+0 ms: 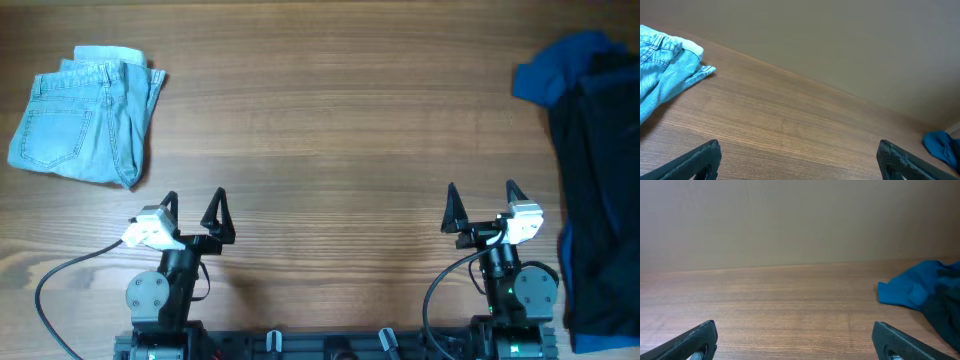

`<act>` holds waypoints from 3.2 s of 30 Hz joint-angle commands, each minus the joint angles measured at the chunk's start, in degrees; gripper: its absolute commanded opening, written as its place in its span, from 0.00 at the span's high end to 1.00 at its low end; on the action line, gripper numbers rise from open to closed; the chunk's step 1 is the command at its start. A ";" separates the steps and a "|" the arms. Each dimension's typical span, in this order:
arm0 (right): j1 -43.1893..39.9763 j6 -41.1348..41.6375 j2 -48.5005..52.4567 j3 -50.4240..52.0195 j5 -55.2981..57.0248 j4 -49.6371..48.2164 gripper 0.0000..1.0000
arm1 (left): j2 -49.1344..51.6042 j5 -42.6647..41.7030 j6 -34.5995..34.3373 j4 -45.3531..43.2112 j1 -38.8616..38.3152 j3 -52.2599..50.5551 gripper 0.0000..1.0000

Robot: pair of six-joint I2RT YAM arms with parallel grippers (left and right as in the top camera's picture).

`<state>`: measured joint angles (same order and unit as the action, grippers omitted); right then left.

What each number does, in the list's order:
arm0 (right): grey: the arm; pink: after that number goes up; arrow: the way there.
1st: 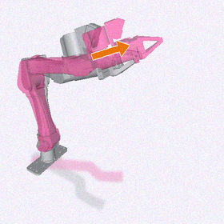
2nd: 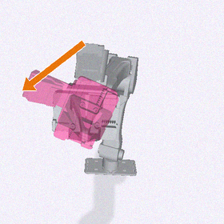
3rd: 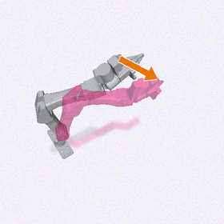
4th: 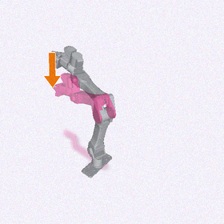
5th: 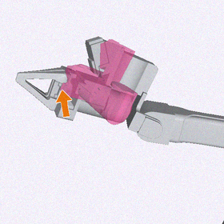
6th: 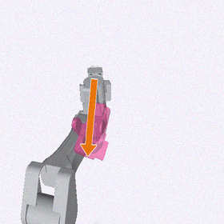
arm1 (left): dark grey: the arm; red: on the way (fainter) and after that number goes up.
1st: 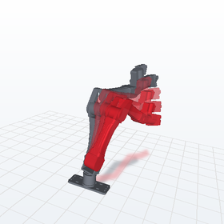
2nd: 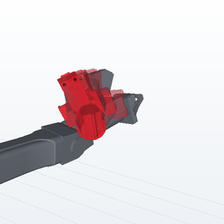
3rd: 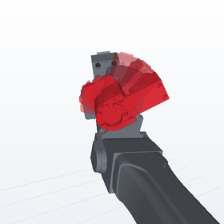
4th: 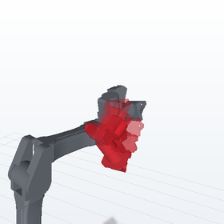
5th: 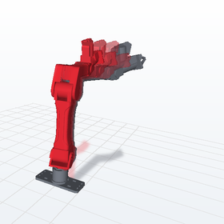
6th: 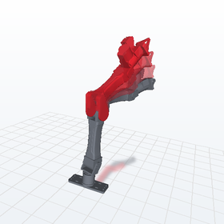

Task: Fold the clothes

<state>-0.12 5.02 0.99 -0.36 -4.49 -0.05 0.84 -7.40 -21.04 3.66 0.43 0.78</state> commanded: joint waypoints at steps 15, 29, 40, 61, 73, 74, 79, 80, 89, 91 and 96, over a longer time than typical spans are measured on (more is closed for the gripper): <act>-0.39 -0.50 -0.35 0.07 -0.70 -0.26 0.00 | -0.44 -0.33 1.11 -0.07 -0.33 -0.42 0.00; -0.39 2.80 -0.11 -3.56 3.41 -6.69 0.00 | -0.42 6.05 1.36 -7.10 -0.26 -0.42 0.00; -4.07 -2.34 56.63 -65.13 4.87 31.67 0.00 | 3.23 11.17 1.36 -3.32 -0.26 8.87 0.01; -25.83 -17.53 107.43 -96.54 3.54 46.66 0.21 | 86.64 4.22 5.62 43.52 -0.28 76.78 0.00; -26.27 -18.99 121.68 -96.48 12.68 33.68 0.32 | 88.39 4.22 5.64 43.54 -0.28 76.76 0.00; -26.53 -19.17 122.53 -96.43 12.68 32.54 0.32 | 88.39 4.22 5.64 43.54 -0.28 76.76 0.00; -26.99 -20.06 125.46 -96.28 14.40 29.75 0.37 | 88.39 4.22 5.64 43.54 -0.28 76.76 0.00; -26.97 -20.04 125.46 -96.28 14.97 29.57 0.38 | 88.39 4.22 5.64 43.54 -0.28 76.76 0.00; -27.89 -20.00 126.57 -96.28 16.74 30.10 0.51 | 88.39 4.22 5.64 43.54 -0.28 76.76 0.00; -27.89 -20.00 126.57 -96.28 16.74 29.94 0.64 | 88.39 4.22 5.64 43.54 -0.28 76.76 0.00; -27.87 -19.87 125.50 -96.30 16.72 29.42 0.75 | 88.39 4.22 5.64 43.54 -0.28 76.76 0.00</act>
<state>-27.59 -15.07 126.23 -96.14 11.64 29.63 88.92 -2.50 -16.32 47.18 0.40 76.75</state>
